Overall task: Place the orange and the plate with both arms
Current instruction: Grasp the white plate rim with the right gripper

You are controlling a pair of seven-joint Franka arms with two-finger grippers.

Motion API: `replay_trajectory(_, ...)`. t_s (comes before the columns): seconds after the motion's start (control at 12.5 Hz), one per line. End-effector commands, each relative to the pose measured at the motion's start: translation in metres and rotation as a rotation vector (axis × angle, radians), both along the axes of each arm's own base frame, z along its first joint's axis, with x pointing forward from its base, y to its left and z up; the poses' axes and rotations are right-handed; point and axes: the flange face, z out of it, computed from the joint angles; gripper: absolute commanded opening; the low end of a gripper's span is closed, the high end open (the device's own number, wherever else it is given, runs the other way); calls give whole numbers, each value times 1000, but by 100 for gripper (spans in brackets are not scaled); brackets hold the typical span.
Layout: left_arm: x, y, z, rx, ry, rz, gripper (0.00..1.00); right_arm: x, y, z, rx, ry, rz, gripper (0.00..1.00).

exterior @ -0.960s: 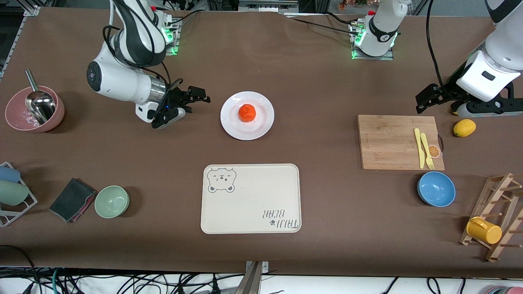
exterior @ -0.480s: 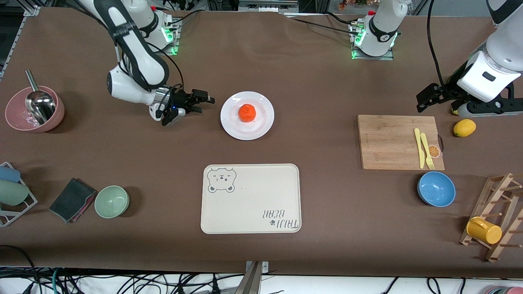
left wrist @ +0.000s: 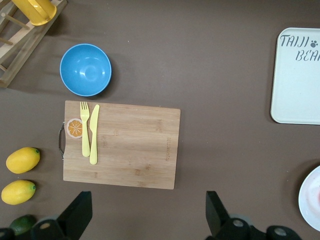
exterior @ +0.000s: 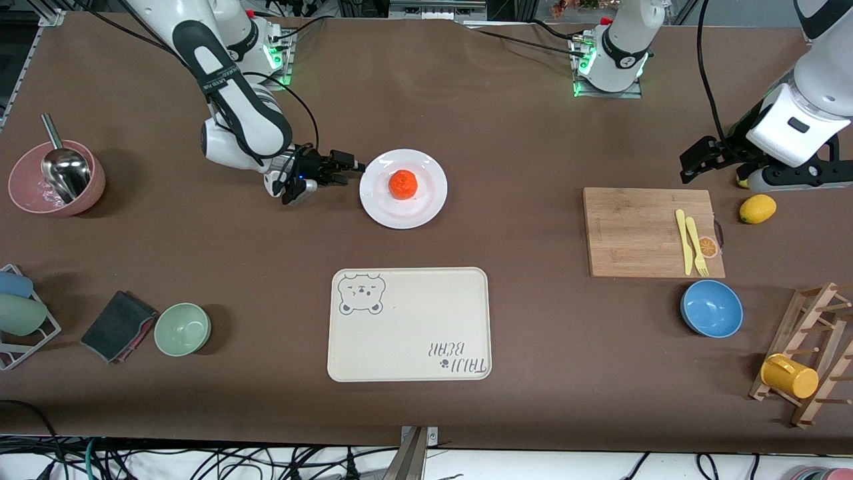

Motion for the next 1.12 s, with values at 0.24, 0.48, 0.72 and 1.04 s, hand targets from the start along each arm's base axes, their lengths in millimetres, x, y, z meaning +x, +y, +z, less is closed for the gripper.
replay_trajectory(0.24,-6,11,1,-4,29,2,100,15,29,-22,12,-23,-14,78)
replay_trajectory(0.48,-7,13,0,-2,32,7,100,14,31,-28,11,-23,-5,68)
replay_trajectory(0.72,-7,13,1,-4,32,7,100,12,30,-42,33,-70,24,47)
replay_trajectory(1.04,-7,13,1,-4,32,-5,100,13,30,-42,42,-80,19,24)
